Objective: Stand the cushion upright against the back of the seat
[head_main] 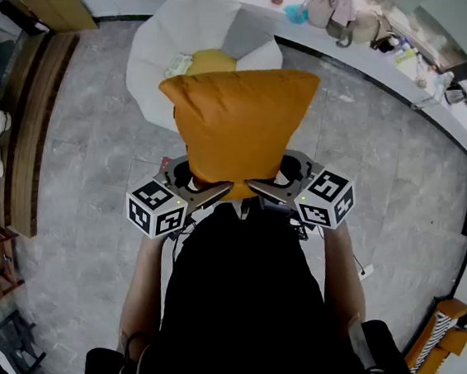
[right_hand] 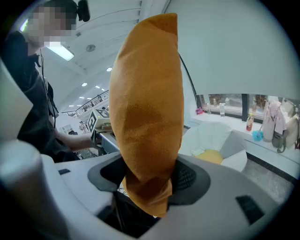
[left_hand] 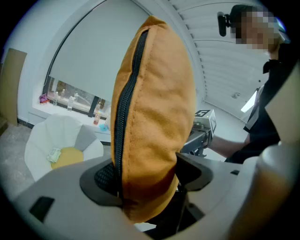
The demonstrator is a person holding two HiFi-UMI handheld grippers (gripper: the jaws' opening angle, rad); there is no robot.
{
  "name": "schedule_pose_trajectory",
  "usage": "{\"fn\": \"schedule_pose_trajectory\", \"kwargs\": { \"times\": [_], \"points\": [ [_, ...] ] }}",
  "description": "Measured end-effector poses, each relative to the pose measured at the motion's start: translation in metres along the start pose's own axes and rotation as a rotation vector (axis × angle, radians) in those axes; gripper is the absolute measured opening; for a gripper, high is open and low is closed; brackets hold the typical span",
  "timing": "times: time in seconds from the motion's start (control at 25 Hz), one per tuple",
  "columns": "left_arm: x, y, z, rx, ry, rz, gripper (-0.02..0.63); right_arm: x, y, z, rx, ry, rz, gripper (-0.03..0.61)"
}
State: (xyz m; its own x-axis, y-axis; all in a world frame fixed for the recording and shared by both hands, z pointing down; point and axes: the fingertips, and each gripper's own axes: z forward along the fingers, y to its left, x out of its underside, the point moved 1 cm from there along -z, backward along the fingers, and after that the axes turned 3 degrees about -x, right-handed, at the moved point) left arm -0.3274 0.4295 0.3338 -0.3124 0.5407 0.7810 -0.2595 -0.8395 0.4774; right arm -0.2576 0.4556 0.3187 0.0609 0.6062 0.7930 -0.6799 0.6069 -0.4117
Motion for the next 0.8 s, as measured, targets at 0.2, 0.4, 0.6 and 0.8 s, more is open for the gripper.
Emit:
{"fn": "schedule_pose_trajectory", "kwargs": {
  "times": [0.2, 0.4, 0.6, 0.8],
  "points": [
    [0.002, -0.004, 0.002, 0.006, 0.0, -0.016, 0.353, 0.004, 0.0, -0.003, -0.006, -0.005, 0.049, 0.293],
    [0.007, -0.008, 0.005, 0.0, -0.001, -0.029, 0.352, 0.01, 0.0, -0.006, -0.019, -0.004, 0.055, 0.296],
    [0.008, -0.016, 0.019, -0.003, 0.002, -0.051, 0.354, 0.017, -0.008, -0.019, -0.029, 0.002, 0.082, 0.296],
    [0.006, -0.022, 0.035, -0.005, 0.015, -0.072, 0.357, 0.021, -0.019, -0.033, -0.036, 0.007, 0.102, 0.298]
  ]
}}
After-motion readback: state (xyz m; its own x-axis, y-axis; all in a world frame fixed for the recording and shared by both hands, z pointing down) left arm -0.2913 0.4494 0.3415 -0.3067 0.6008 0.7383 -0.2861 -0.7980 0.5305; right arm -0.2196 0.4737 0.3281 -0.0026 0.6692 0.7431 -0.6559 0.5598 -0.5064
